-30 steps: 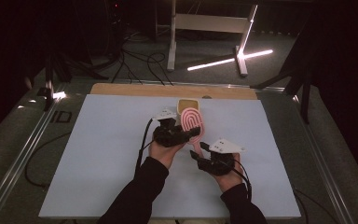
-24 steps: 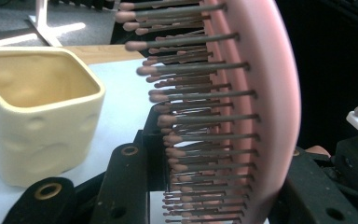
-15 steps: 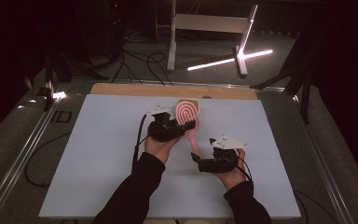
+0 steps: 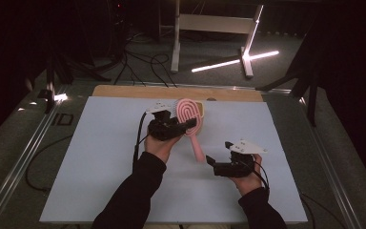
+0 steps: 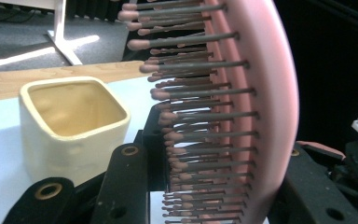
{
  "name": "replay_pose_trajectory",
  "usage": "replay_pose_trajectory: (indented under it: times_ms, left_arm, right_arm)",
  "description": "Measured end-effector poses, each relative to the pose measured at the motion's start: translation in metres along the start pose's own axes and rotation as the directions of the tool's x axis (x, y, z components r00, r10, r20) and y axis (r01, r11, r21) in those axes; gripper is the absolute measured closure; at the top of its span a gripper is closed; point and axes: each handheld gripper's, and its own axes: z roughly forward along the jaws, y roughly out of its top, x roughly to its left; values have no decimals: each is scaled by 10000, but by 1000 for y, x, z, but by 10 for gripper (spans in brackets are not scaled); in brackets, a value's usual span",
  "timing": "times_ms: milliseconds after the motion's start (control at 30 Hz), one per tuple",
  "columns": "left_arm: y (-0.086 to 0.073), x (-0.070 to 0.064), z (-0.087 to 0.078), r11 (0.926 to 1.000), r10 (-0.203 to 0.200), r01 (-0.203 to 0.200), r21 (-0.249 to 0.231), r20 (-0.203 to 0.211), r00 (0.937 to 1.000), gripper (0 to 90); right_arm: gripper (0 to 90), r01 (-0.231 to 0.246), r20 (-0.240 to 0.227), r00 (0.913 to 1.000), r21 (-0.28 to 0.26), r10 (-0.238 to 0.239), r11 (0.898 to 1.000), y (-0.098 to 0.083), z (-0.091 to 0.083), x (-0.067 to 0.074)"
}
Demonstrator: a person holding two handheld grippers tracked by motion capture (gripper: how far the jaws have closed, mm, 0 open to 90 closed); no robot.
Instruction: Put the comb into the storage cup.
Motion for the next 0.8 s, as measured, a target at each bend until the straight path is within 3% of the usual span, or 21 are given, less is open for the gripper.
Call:
replay_pose_trajectory:
  times_ms: [233,433,667,800]
  left_arm:
    - [7,1,-4,9999,75,-77,-144,-147,9999,642]
    - [14,3,-5,9998,20,-25,-198,-263,9997,643]
    - [20,4,-7,9996,-4,-7,-297,-375,9993,643]
    - [21,4,-7,9995,45,-57,-312,-386,9992,643]
  right_arm:
    - [103,-7,146,9999,-22,7,10000,-14,-7,-9]
    - [104,-141,352,9993,-385,155,9992,-29,-16,-17]
    - [112,78,810,9967,-1027,6,9947,-42,-25,-18]
    - [116,125,1101,9939,-1137,1,9934,-46,-29,-21]
